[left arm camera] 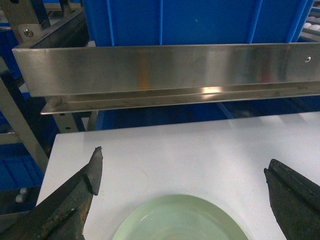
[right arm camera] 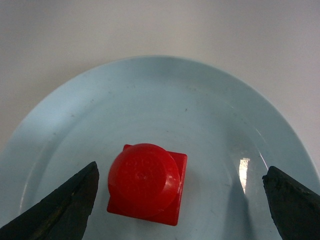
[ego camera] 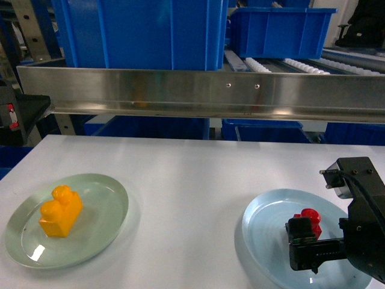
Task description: Sort and place red and yellow blocks in left bins
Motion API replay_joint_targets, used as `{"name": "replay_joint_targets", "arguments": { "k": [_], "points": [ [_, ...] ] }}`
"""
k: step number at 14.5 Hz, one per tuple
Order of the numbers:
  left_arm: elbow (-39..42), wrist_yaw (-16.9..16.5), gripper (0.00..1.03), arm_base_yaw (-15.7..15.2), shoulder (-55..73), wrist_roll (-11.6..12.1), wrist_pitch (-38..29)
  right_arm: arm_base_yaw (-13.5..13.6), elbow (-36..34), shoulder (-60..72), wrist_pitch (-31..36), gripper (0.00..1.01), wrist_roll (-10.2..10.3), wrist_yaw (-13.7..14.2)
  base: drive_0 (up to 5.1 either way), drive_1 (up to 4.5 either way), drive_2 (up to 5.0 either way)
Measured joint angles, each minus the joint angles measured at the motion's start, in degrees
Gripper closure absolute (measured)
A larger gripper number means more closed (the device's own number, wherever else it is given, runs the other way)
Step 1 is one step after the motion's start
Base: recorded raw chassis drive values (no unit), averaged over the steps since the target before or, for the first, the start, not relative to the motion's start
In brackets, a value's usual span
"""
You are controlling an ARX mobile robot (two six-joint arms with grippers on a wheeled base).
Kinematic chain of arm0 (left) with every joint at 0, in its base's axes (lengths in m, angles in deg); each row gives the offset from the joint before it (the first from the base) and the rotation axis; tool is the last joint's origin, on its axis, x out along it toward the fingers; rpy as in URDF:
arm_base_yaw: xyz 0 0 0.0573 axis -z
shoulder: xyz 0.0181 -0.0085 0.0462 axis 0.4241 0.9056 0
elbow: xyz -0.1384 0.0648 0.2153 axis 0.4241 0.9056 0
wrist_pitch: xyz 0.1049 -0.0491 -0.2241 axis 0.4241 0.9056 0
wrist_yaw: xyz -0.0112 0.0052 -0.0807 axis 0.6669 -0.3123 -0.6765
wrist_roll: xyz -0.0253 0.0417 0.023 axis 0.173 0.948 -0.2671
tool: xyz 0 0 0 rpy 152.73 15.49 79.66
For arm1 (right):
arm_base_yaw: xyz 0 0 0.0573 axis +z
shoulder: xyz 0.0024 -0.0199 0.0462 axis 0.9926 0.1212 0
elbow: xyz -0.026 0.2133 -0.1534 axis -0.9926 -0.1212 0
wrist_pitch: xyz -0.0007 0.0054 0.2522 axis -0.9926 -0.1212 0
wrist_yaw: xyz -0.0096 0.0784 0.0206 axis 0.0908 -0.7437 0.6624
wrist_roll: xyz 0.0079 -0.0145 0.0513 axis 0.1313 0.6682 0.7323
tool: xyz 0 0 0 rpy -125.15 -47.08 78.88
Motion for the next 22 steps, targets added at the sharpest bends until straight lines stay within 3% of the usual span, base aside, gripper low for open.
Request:
{"name": "replay_joint_targets", "arguments": {
  "k": [5,6,12,15,18,20,22],
  "points": [
    [0.00,-0.02,0.05,0.00,0.00,0.00,0.00,1.22,0.74,0.66,1.84,0.03,0.61,0.13,0.0,0.00,0.0],
    [0.00,-0.02,0.05,0.00,0.00,0.00,0.00,1.53,1.07,1.07,2.32,0.07,0.66,0.46,0.0,0.00,0.0],
    [0.00,-0.02,0.05,0.00,0.00,0.00,0.02,4.85,1.60,2.51,3.32,0.70,-1.29,2.49,0.0,0.00,0.0],
    [0.00,-0.02,0.05,0.00,0.00,0.00,0.00,4.24,0.15,3.04,7.45,0.73,-2.47,5.14,0.0,0.00,0.0],
    [0.00,0.00,0.05,0.00,0.00,0.00,0.00,0.63,-6.43,-8.81,9.79,0.73,-3.04,5.16,0.0,0.00,0.0],
    [0.00,-0.02,0.05,0.00,0.00,0.00,0.00,-1.81,-11.76,-21.90,7.67,0.73,-4.17,3.06,0.0,0.00,0.0],
    [0.00,-0.02,0.05,0.00,0.00,0.00,-0.02,-2.38,-17.14,-35.50,1.70,0.73,-4.68,-0.15,0.0,0.00,0.0]
  ]
}}
